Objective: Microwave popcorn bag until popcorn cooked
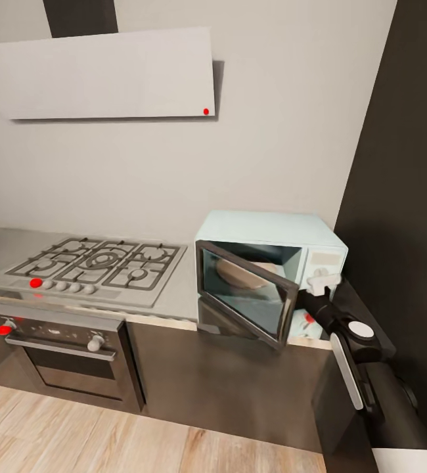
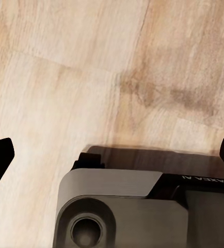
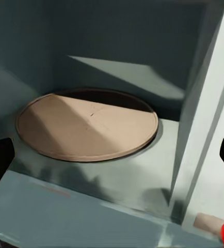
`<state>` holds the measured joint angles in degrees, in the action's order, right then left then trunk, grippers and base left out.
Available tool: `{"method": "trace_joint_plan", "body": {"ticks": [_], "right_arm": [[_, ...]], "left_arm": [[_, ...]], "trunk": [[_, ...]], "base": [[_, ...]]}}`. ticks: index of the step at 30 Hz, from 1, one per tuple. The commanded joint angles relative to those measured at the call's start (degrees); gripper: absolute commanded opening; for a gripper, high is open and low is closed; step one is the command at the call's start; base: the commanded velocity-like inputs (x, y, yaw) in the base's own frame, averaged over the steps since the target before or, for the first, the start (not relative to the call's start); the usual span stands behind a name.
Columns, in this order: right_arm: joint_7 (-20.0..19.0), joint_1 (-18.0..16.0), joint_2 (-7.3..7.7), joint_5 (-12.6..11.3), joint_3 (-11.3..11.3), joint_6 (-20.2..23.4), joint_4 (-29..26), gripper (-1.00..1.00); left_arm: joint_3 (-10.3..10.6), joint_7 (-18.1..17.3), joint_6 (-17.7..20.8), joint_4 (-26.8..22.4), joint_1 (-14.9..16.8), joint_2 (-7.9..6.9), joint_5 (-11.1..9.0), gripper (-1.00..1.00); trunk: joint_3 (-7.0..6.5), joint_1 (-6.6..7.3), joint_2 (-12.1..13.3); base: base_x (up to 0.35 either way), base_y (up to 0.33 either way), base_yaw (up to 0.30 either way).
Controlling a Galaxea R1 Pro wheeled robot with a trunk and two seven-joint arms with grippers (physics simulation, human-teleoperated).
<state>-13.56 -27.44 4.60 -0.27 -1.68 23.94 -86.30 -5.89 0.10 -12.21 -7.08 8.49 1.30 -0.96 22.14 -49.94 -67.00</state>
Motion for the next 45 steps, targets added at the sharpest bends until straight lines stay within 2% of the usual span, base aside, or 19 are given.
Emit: {"method": "trace_joint_plan", "body": {"ticks": [1, 4, 15, 18, 34, 38, 45], "right_arm": [[-0.59, -0.04, 0.0, -0.08, -0.07, 0.57, -0.09, 1.0], [-2.09, -0.04, 0.05, -0.08, -0.08, 1.07, -0.2, 1.0], [-13.55, -0.08, 0.5, -0.16, -0.08, 3.71, -0.5, 1.0], [-15.32, -0.09, 0.5, -0.15, -0.08, 3.9, -0.53, 1.0], [-15.47, 0.65, 0.37, -0.16, -0.19, 4.55, -2.18, 1.0], [-15.17, 0.73, 0.07, -0.29, -2.51, 4.78, -2.68, 1.0], [-15.18, 0.8, -0.27, -0.32, -2.67, 6.61, -2.96, 1.0]], "left_arm": [[-0.26, 0.0, -0.18, 0.05, 0.04, 0.02, -0.1, 1.0], [-0.26, -0.01, -0.18, 0.05, 0.04, 0.02, -0.1, 1.0], [-0.26, -0.01, -0.18, 0.05, 0.04, 0.02, -0.1, 1.0], [-0.26, -0.01, -0.18, 0.05, 0.04, 0.02, -0.1, 1.0], [-0.21, -0.01, -0.18, -0.04, 0.04, 0.54, -0.01, 1.0], [-0.17, 0.01, -0.18, -0.04, 0.04, 0.63, 0.03, 1.0], [-0.24, 0.01, -0.18, -0.04, 0.04, 0.64, -0.01, 1.0]], "trunk": [[0.07, 0.0, -0.04], [0.07, 0.0, -0.04], [0.07, 0.0, -0.04], [0.07, 0.0, -0.04], [0.07, 0.0, -0.04], [0.07, 0.0, -0.04], [0.07, 0.0, -0.04]], "base": [[0.0, 0.0, 0.0], [0.0, 0.0, 0.0], [0.0, 0.0, 0.0], [-0.002, 0.0, 0.0], [-0.133, 0.044, 0.0], [-0.121, 0.114, 0.0], [-0.006, 0.006, 0.012]]}}
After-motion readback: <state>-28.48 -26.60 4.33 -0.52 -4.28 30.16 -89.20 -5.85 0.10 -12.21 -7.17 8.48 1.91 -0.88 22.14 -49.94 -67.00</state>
